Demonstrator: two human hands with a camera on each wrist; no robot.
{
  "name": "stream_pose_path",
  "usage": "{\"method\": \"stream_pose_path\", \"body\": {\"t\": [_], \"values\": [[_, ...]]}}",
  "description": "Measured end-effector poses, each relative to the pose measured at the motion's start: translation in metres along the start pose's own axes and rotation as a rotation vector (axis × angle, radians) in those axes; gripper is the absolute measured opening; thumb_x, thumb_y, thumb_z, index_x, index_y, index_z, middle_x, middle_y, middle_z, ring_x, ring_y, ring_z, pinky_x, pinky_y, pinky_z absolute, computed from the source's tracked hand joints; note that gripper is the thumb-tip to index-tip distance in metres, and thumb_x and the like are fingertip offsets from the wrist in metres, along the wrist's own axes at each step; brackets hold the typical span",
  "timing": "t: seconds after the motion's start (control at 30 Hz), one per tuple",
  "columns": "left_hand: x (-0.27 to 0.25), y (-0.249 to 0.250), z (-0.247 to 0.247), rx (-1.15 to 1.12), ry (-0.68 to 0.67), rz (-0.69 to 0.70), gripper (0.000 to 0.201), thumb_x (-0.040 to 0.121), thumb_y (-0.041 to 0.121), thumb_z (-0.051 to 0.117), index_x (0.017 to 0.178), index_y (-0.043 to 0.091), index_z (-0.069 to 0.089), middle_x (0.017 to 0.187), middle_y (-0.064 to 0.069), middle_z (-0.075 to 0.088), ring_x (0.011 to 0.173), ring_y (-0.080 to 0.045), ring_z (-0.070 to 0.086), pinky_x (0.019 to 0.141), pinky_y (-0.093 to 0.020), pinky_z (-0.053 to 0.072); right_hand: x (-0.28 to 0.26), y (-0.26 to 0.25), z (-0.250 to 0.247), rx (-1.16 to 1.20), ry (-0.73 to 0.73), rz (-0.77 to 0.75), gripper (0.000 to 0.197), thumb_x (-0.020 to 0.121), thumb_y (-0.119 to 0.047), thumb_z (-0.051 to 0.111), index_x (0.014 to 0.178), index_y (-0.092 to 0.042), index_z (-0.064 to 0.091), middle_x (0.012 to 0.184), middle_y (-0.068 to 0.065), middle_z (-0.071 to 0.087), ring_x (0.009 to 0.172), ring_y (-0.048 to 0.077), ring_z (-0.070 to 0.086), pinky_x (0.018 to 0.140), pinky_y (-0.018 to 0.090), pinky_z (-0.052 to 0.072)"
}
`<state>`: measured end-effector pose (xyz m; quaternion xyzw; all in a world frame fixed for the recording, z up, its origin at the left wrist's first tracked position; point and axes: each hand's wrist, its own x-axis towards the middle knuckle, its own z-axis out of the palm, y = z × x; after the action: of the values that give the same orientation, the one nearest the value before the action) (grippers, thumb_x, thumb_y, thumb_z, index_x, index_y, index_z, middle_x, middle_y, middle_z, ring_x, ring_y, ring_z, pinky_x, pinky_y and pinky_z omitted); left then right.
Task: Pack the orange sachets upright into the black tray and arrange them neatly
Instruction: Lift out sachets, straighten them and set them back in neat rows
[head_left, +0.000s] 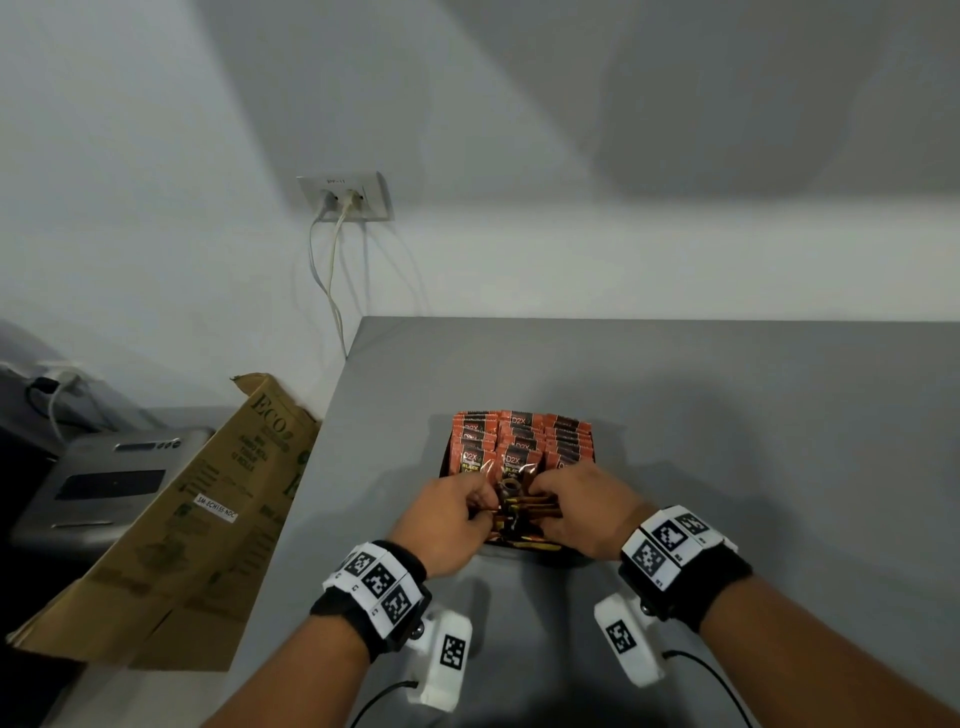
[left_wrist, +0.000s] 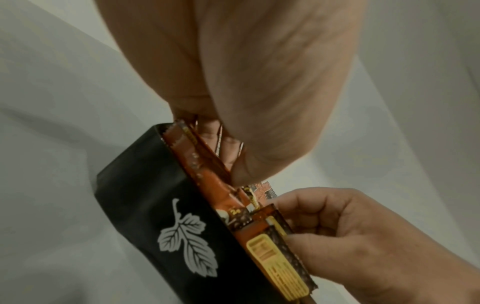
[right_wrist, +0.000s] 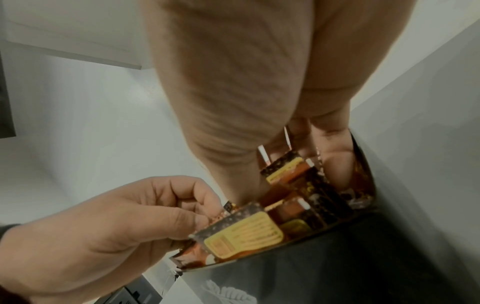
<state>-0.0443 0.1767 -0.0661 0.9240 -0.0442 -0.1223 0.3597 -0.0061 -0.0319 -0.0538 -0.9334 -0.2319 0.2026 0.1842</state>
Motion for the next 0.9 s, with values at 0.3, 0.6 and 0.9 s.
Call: {"method": "stream_pose_path", "body": {"t": [0.3,0.6,0.9], "values": [[0.002,-0.001,0.000,-0.017,-0.009,-0.018,0.019,0.085,0.013,0.066,0.091,0.031,0.064,0.095,0.014,0.068,0.092,-0.005,0.064,0.084,-0.022,0.053,-0.006,-0.001,-0.010,-0.040,0.040,-0.001,0.020,0.088,-0.019,0.062,0.105,-0.026,0.070,0.102,-0.004,0.069,0.092,0.017,0.065,0.080,0.031,0.054],[0.001,0.001,-0.003,-0.093,0.007,-0.045,0.019,0.085,0.014,0.068,0.090,0.032,0.063,0.095,0.013,0.068,0.092,-0.005,0.065,0.078,-0.013,0.048,-0.022,0.013,-0.026,0.364,0.213,0.080,0.019,0.086,-0.016,0.070,0.097,-0.031,0.071,0.086,-0.018,0.067,0.076,-0.007,0.062,0.064,0.010,0.041],[0.008,0.036,-0.010,-0.790,0.072,-0.086,0.067,0.067,0.034,0.087,0.126,0.020,0.060,0.119,0.003,0.072,0.112,-0.012,0.067,0.097,-0.030,0.050,-0.028,0.000,-0.025,1.206,0.379,0.083,0.021,0.087,0.003,0.069,0.101,-0.011,0.071,0.097,0.010,0.077,0.088,0.026,0.073,0.088,0.050,0.057]]}}
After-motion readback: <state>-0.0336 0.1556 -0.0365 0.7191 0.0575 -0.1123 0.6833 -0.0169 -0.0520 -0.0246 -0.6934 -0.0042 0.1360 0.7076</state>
